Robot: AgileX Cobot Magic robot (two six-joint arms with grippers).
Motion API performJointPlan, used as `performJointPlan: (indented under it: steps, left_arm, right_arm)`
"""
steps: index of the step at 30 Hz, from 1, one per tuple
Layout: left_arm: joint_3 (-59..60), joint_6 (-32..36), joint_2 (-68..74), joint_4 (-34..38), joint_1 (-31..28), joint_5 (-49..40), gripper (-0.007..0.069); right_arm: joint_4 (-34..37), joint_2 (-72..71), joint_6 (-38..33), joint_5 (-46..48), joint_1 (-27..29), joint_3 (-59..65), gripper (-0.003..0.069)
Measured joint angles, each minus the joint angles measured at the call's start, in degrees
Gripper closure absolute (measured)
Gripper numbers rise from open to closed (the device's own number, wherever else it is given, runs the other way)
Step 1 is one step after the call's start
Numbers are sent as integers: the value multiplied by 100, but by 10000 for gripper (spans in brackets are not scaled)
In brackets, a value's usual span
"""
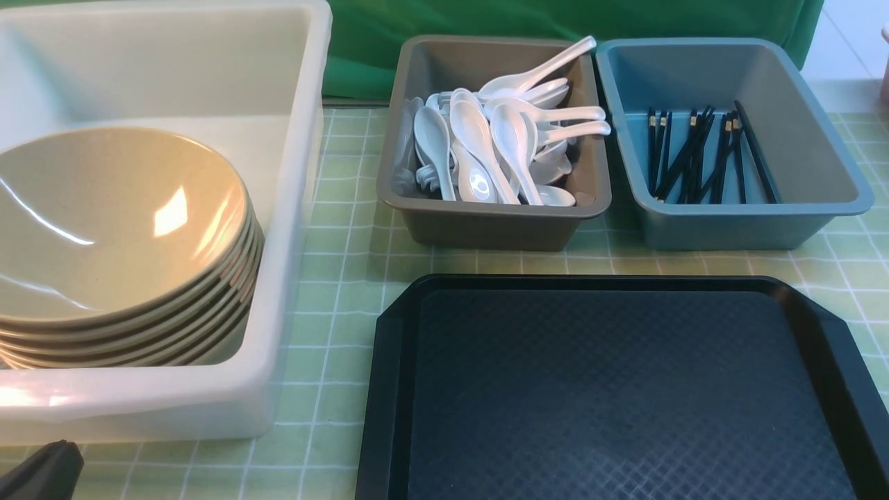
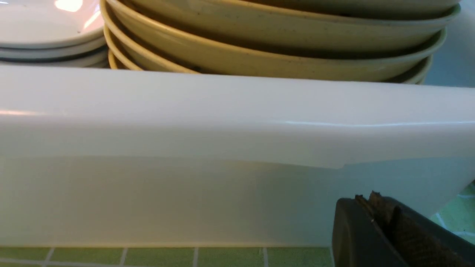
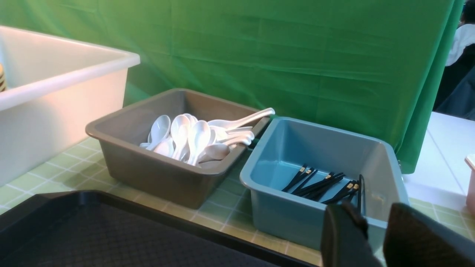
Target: On green table put chopsticks spoon bowls plates into blue grey white boxes.
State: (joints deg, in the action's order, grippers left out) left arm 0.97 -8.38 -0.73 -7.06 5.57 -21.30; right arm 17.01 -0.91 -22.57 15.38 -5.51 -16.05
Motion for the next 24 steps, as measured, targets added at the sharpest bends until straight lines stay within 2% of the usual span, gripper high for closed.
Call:
performJointPlan:
  steps: [5, 10, 12, 20, 24]
  left_arm:
    - [0, 0, 0, 0, 0, 0, 626]
    - [0, 0, 0, 0, 0, 0, 626]
    - [0, 0, 0, 0, 0, 0, 626]
    - [0, 0, 0, 6, 0, 0, 626]
    - [0, 0, 0, 12, 0, 0, 626]
  right_arm:
    - [-9, 0, -5, 0, 4, 11, 475]
    - [-356, 0, -707, 0, 12, 11, 473]
    - [-384, 0, -778, 0, 12, 11, 472]
    - [-441, 0, -884, 111, 28, 11, 465]
    - [-487, 0, -642, 268, 28, 221, 463]
